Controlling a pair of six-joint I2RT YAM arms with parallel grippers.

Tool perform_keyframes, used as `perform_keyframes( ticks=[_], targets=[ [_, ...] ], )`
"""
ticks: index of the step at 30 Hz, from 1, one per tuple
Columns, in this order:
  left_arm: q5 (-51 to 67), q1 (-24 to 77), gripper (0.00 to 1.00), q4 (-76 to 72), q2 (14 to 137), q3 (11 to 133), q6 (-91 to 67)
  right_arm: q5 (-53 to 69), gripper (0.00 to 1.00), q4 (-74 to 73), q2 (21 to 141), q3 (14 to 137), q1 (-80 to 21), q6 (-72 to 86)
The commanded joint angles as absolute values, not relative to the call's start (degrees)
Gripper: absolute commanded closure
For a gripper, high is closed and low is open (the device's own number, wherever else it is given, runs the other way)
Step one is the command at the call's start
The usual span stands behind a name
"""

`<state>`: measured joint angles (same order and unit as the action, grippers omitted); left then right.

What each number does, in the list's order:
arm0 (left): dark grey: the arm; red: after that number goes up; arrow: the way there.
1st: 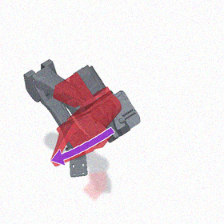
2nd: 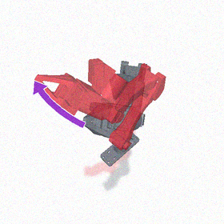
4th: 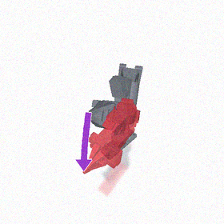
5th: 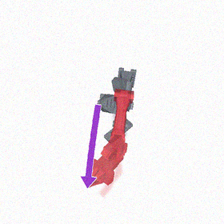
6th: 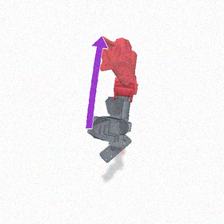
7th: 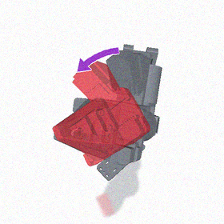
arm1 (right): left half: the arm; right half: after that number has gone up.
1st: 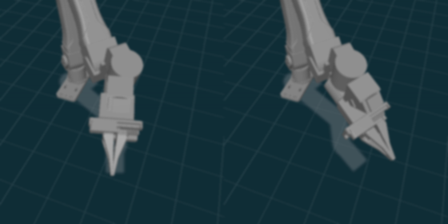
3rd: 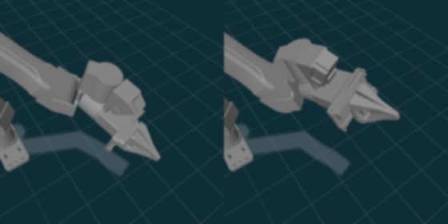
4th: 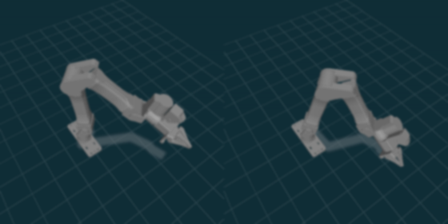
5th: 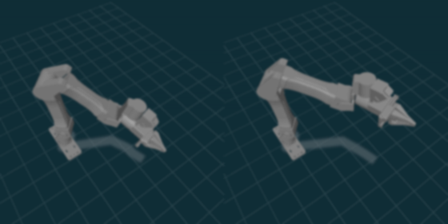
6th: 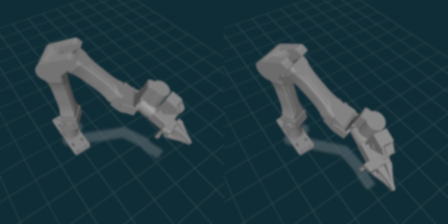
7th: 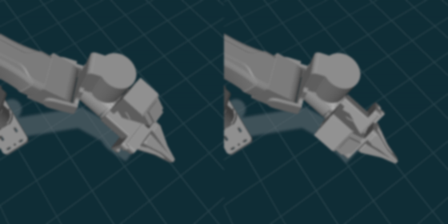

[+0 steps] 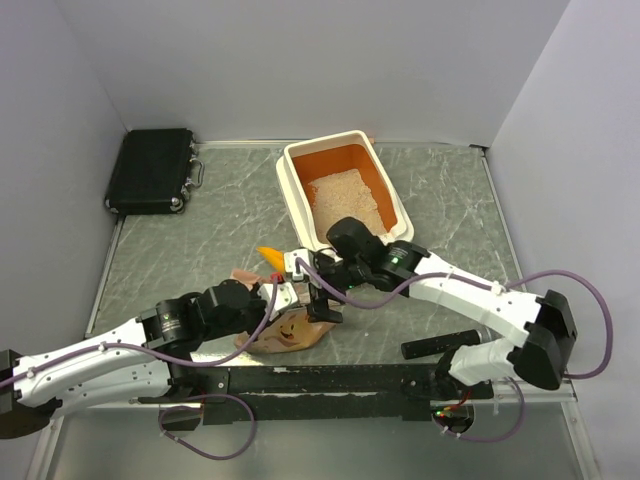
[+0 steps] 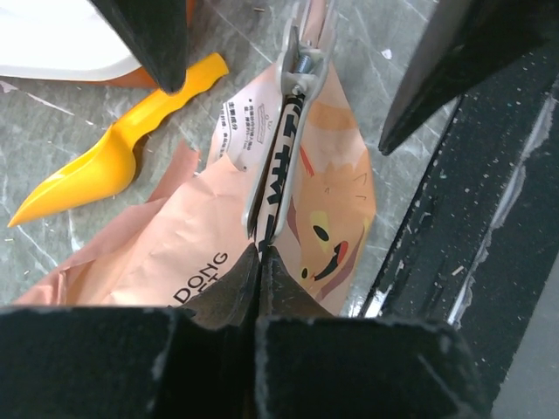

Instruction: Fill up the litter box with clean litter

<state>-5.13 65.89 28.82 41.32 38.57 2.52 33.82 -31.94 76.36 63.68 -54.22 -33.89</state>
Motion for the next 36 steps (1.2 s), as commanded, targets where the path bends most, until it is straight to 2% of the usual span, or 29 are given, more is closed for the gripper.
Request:
perform_keyframes(
  ticks=[1, 3, 8, 13, 16, 17, 18, 24, 30, 36],
  targets=[
    [-6.6, 66.2, 0.92, 20.7, 41.7, 41.2, 2.0, 25.2, 0.00, -24.0, 68.9, 62.4, -54.8, -25.9],
    [-7.5, 66.2, 0.82, 20.8, 42.2, 41.8, 1.2, 21.6, 0.00, -24.2, 67.1, 63.0, -53.8, -19.6],
    [-9.7, 66.2, 0.71, 23.7, 42.9, 43.8, 0.7, 16.9, 0.00, -34.4, 67.0, 69.9, -51.8, -13.0],
    [-11.6, 66.3, 0.58, 29.3, 43.3, 49.5, -1.6, 7.1, 0.00, -35.2, 63.6, 70.1, -51.8, -5.8],
    [-12.9, 66.2, 0.43, 32.9, 43.1, 53.3, -2.9, -2.3, 0.00, -33.9, 61.3, 69.4, -51.8, -0.2],
    [-13.5, 66.2, 0.35, 32.9, 42.8, 54.2, -3.2, -6.9, 0.00, -33.5, 60.3, 69.3, -51.9, 1.9],
    [-13.9, 66.2, 0.01, 31.7, 42.5, 54.5, -3.7, -9.6, 0.00, -32.8, 59.8, 68.9, -51.7, 4.7],
    [-23.8, 66.2, 0.03, 25.7, 42.1, 55.7, -8.7, -19.4, 0.00, -31.7, 56.8, 68.7, -51.8, 9.7],
    [-34.3, 66.2, 0.03, 24.0, 45.8, 59.8, -11.5, -21.6, 0.00, -32.1, 55.4, 69.2, -51.8, 11.2],
    [-35.9, 66.1, 0.03, 23.3, 50.4, 65.6, -15.6, -24.3, 0.00, -23.6, 51.6, 63.7, -51.8, 11.3]
  ],
)
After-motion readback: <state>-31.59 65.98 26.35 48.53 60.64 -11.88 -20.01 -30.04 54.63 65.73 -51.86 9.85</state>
